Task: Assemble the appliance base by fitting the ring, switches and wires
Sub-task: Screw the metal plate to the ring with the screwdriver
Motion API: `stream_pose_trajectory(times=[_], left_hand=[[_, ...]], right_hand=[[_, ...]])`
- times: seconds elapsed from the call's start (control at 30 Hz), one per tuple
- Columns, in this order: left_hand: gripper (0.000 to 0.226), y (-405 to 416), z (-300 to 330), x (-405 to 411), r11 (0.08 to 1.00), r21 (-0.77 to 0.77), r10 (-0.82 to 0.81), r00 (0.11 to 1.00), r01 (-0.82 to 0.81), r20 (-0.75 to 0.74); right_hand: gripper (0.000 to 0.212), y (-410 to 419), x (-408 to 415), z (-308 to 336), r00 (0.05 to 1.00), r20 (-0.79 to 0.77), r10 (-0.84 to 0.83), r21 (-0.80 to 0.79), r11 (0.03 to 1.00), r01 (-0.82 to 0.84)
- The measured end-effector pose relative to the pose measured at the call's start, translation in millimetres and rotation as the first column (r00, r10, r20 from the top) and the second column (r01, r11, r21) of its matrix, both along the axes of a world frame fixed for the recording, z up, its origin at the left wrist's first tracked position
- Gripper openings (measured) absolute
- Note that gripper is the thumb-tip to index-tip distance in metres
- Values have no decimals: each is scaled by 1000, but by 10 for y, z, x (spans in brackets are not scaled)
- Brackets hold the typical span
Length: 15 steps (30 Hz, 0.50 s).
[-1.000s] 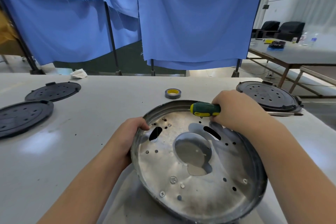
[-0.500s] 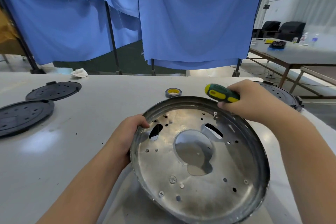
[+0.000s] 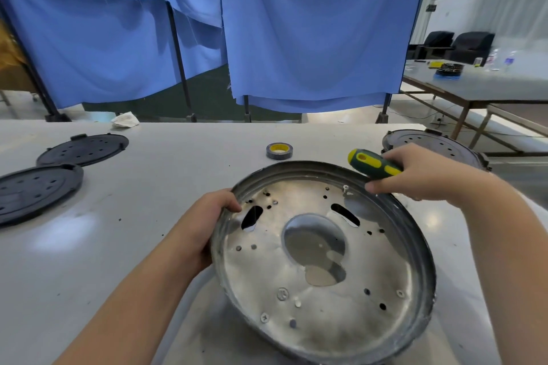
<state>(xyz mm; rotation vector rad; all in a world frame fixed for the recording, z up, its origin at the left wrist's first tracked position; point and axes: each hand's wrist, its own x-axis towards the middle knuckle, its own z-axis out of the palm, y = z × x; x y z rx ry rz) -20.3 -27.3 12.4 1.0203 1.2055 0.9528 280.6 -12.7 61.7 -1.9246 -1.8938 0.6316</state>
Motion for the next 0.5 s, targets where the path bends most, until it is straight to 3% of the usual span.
stream_pose_trajectory(times=[0.1,0.17,0.2,0.5], left_hand=[[23,34,45,-28,997,8,-75,987,76,-140],[5,65,70,-13,988,0,-147,937,155,-316],[6,75,51,-21,983,-4,-172,906,185,-386],[26,12,-22,-5,971,103,-140,865,214,-482]], right_hand=[[18,31,-19,-50,996,94,9,5,1000,-10],[18,44,-19,-67,993,114,8,9,1000,-9],[18,51,-14,-71,993,117,6,11,1000,-8],[21,76,19,-103,995,91,37,-49,998,-33]])
